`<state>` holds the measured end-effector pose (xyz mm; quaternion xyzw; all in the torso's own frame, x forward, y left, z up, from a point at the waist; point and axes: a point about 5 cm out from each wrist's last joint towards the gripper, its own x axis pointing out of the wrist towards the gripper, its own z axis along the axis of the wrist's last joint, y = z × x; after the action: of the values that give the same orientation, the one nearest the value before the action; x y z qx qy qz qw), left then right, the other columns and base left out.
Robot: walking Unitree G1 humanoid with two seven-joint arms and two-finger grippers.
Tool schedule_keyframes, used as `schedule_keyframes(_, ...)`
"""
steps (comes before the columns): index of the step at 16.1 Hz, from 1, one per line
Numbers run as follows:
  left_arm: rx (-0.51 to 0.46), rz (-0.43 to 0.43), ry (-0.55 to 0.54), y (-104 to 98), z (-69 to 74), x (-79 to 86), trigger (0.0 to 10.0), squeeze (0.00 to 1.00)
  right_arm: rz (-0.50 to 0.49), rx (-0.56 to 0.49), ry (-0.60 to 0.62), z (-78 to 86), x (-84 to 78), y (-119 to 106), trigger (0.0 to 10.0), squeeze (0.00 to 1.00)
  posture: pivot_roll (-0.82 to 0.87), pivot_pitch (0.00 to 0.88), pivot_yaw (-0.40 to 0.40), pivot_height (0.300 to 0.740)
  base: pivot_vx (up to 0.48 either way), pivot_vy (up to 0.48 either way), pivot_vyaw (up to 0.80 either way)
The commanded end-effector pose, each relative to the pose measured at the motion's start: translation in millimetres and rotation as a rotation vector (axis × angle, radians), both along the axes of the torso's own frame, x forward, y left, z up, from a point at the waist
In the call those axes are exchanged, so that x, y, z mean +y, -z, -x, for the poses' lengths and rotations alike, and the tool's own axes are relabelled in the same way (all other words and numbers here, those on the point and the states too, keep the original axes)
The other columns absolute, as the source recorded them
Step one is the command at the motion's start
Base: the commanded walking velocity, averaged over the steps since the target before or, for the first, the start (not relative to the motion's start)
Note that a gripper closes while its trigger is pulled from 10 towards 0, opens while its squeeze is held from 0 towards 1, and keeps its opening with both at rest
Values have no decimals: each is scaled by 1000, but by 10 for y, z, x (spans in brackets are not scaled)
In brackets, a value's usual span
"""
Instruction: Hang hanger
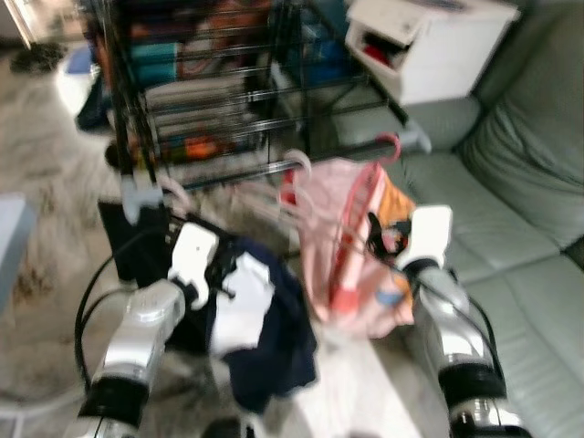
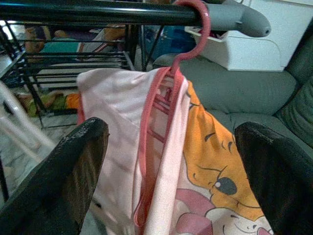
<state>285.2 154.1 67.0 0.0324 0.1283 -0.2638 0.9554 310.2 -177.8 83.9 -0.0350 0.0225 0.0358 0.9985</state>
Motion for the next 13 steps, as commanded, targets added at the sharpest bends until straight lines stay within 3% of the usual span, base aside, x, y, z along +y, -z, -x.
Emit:
schedule_keyframes(1, -31, 16, 28, -81, -18, -77, 10000, 0, 26, -3, 27, 23, -120, -2, 10000, 0, -29, 0, -11, 740, 0, 476, 0)
schedule_keyframes(5, -48, 25, 34, -117, -20, -72, 10000, 0, 53, -9, 1, 21, -132, -11, 10000, 0, -29, 0, -11, 740, 0, 361, 0)
schedule_keyframes(11, -58, 10, 28, -122, 45, -62, 10000, 0, 115, 20, -113, -52, -239, -62, 10000, 0, -24, 6, -19, 740, 0, 0, 0)
schedule_keyframes(13, -58, 23, 4, -142, 113, -39, 10000, 0, 129, 6, -128, -58, -271, -106, 10000, 0, -11, 57, -19, 740, 0, 0, 0)
